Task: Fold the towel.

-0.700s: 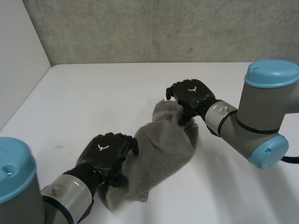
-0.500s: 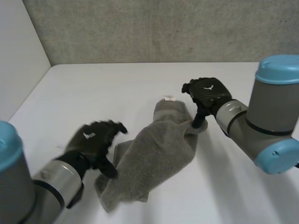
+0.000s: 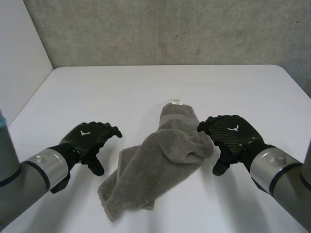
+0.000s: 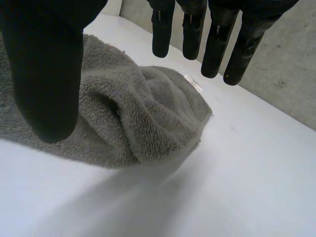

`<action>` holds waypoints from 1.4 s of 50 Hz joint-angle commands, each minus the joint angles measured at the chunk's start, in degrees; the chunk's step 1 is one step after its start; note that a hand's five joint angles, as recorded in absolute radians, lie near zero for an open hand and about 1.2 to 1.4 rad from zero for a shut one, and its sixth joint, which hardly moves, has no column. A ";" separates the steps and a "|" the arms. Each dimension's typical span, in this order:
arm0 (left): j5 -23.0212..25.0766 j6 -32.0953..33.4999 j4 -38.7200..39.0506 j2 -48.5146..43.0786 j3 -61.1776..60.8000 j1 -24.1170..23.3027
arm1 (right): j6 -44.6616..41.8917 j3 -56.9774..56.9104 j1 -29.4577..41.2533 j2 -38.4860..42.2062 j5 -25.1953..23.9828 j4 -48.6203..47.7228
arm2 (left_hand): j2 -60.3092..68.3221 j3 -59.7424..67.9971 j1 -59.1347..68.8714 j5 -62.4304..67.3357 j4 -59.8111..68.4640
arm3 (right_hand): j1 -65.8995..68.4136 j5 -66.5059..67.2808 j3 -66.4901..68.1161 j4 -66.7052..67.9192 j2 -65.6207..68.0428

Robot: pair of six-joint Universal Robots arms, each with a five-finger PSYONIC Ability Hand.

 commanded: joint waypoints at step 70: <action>-1.90 -5.64 6.02 15.54 0.22 -4.15 | 13.49 -19.32 6.70 28.44 3.35 -6.99 | 57.72 57.75 58.08 57.72 57.83 | 63.39 59.64 59.85 59.77 61.21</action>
